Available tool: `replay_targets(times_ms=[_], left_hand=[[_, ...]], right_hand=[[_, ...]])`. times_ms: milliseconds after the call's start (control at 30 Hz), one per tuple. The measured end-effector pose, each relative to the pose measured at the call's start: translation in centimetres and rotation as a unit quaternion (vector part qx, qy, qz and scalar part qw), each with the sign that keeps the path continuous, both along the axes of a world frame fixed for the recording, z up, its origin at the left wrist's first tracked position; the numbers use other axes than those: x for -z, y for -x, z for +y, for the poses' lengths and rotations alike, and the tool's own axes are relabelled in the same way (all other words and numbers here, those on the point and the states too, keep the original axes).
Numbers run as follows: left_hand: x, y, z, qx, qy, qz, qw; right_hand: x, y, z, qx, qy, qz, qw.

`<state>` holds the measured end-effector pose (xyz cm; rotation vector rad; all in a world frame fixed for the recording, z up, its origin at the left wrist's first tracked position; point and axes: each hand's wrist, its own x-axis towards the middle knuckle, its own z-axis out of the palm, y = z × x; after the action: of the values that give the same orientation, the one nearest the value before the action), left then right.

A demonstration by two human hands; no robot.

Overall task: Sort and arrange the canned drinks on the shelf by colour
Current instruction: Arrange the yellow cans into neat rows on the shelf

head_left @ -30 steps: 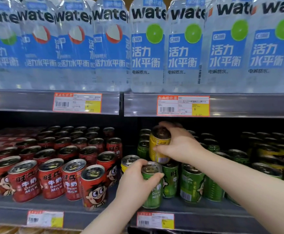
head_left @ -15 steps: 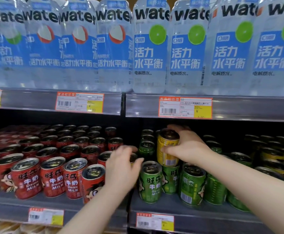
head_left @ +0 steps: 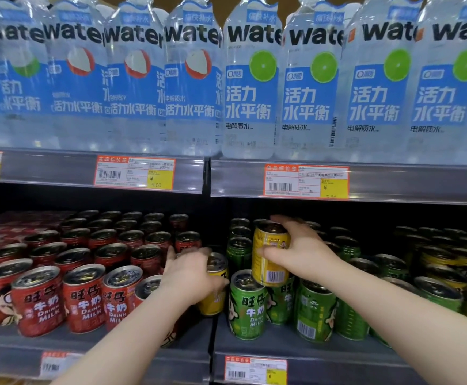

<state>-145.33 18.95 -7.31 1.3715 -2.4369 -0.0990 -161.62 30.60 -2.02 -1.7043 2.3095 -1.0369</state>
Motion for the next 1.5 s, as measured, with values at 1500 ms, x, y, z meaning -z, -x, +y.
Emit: replay_targets(times_ms=[1500], left_hand=[[3.2, 26.7, 33.7, 0.262, -0.228, 0.432, 0.832]], right_hand=[[4.3, 28.1, 27.9, 0.087, -0.029, 0.068, 0.993]])
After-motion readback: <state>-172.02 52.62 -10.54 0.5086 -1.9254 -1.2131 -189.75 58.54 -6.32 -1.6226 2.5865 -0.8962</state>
